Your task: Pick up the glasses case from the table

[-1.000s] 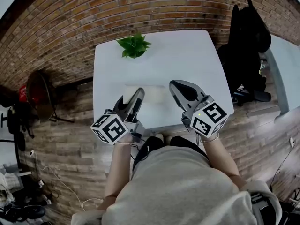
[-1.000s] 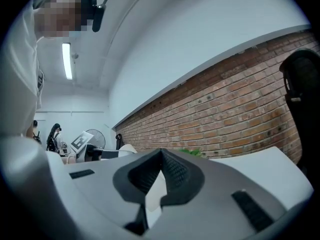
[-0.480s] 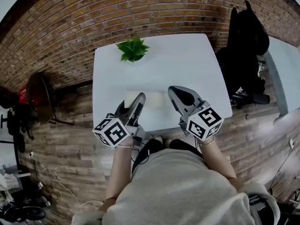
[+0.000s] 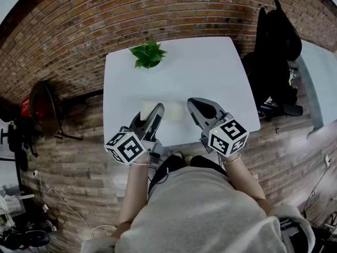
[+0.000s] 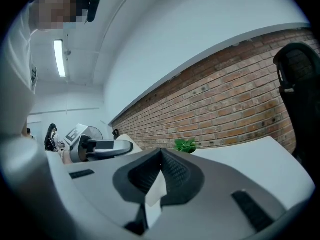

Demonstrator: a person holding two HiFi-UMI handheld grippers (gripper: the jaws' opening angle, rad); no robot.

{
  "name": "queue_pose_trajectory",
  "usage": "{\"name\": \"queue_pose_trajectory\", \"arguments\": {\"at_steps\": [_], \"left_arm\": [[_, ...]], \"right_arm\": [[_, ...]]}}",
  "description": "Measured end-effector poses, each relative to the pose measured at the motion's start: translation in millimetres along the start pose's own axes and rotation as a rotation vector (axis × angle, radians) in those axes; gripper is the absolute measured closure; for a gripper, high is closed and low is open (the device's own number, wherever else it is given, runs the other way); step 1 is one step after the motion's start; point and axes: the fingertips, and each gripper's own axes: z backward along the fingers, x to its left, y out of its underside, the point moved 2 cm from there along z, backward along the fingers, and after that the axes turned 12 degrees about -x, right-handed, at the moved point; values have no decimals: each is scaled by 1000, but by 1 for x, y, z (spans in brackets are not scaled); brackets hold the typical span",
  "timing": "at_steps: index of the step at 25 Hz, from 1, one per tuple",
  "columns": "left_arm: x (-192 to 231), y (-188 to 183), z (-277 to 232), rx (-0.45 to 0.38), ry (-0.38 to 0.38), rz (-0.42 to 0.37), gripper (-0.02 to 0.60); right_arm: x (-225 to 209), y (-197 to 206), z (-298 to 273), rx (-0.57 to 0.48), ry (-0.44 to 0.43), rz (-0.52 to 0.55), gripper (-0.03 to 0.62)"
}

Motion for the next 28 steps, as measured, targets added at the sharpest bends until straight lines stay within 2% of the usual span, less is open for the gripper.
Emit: {"name": "queue_pose_trajectory", "arguments": {"at_steps": [15,28], "left_arm": [[-5,9,-2,15,-1,1,430],[4,16,1,31,-17,26,430]], "right_arm": [[6,3,3,21,-29,11,595],[11,15,1,52,-44,-27,595]]}}
